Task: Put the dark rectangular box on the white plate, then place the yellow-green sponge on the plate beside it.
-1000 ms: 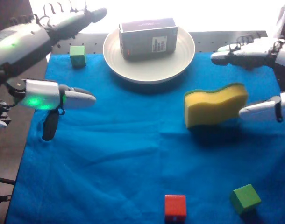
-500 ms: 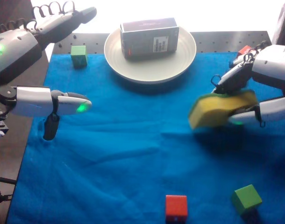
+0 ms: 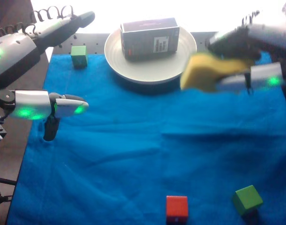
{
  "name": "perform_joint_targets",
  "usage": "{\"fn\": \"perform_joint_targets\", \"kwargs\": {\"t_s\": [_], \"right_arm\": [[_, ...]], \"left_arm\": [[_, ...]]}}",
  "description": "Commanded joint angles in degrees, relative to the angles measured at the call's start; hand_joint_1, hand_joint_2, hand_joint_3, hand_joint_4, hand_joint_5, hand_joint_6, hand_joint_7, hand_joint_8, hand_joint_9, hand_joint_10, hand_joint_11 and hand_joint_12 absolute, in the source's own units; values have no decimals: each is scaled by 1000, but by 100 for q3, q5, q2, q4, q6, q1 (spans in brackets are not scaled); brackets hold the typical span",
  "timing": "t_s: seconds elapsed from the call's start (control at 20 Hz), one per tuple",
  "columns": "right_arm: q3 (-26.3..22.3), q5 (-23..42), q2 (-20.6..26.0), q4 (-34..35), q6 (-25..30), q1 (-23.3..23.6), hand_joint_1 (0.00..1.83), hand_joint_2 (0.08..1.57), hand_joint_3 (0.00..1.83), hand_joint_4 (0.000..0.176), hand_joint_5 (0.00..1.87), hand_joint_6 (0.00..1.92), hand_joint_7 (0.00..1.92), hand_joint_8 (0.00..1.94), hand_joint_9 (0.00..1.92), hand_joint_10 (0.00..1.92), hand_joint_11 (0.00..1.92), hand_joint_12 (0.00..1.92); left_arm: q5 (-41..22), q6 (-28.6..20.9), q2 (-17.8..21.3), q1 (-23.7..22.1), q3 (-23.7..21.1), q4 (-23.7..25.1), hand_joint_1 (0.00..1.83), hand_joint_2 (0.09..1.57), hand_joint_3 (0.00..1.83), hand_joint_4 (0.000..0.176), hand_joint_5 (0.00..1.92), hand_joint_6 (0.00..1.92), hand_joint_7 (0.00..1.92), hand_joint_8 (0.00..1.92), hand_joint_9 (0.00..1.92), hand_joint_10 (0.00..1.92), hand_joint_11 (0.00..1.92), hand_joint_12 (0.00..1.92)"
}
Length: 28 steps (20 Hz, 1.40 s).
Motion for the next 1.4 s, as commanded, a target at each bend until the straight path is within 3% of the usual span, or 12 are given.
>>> {"fn": "perform_joint_targets", "kwargs": {"t_s": [0.0, 0.15, 0.25, 0.4, 0.6, 0.7, 0.75, 0.8, 0.9, 0.95, 1.2, 1.35], "right_arm": [[77, 551, -72, 256, 18, 117, 1093, 1106, 3, 0, 955, 1097, 1041, 1518, 1113, 1715, 1087, 1889], [489, 543, -469, 214, 18, 525, 940, 1092, 2, 0, 840, 1295, 1079, 1300, 1131, 1629, 1077, 1891], [749, 492, -720, 173, 18, 731, 975, 1069, 0, 0, 847, 1398, 968, 1772, 1085, 1909, 1164, 1920], [1225, -52, -1188, -26, 17, 1097, 940, 1079, 1, 0, 888, 1370, 961, 1878, 1092, 1921, 1165, 1921], [1734, -682, -1717, -406, 16, 1379, 933, 1061, 0, 0, 989, 933, 964, 1255, 898, 1596, 808, 1886], [1847, -768, -1859, -482, 16, 1414, 917, 1044, 0, 0, 974, 982, 1098, 1160, 1129, 1444, 1028, 1789], [1873, -776, -1906, -510, 16, 1417, 849, 1031, 0, 0, 969, 600, 1058, 913, 1046, 1289, 961, 1682], [1873, -776, -1912, -518, 16, 1417, 849, 1031, 0, 0, 969, 600, 1058, 913, 1046, 1289, 961, 1682], [1867, -776, -1915, -522, 16, 1417, 697, 977, 0, 4, 679, 99, 746, 344, 609, 708, 424, 1332], [1857, -775, -1911, -522, 16, 1417, 627, 951, 0, 42, 496, 19, 577, 111, 498, 351, 297, 1054], [1664, -773, -1843, -512, 16, 1415, 489, 860, 0, 92, 187, 1, 312, 0, 386, 16, 0, 1137], [1372, -608, -1526, -336, 17, 1415, 554, 862, 1, 102, 183, 0, 235, 2, 165, 18, 0, 369]], "left_arm": [[-727, -11, 23, -56, -19, -52, 787, 916, 2, 176, 0, 0, 0, 0, 0, 0, 0, 0], [-725, -11, 19, -57, -11, -50, 786, 911, 0, 176, 0, 0, 0, 0, 0, 0, 0, 0], [-723, -11, 20, -58, 4, -49, 785, 911, 0, 176, 0, 0, 0, 0, 0, 0, 0, 0], [-726, -13, -13, -62, 28, -30, 783, 920, 4, 176, 0, 0, 0, 0, 0, 0, 0, 0], [-690, -34, -76, -98, 85, 37, 785, 916, 1, 176, 0, 0, 0, 0, 0, 0, 0, 0], [-665, -42, -100, -133, 107, 68, 774, 921, 2, 176, 0, 0, 0, 0, 0, 0, 0, 0], [-643, -50, -120, -149, 123, 80, 771, 921, 2, 176, 0, 0, 0, 0, 0, 0, 0, 0], [-639, -52, -125, -152, 127, 82, 771, 921, 2, 176, 0, 0, 0, 0, 0, 0, 0, 0], [-642, -69, -127, -152, 127, 83, 783, 925, 3, 176, 0, 0, 0, 0, 0, 0, 0, 0], [-649, -85, -127, -151, 128, 83, 782, 919, 0, 176, 0, 0, 0, 0, 0, 0, 0, 0], [-680, -145, -126, -144, 118, 77, 793, 918, 0, 176, 0, 0, 0, 0, 0, 0, 0, 0], [-716, -150, -126, -141, 103, 69, 804, 920, 0, 176, 0, 0, 0, 0, 0, 0, 0, 0]]}}
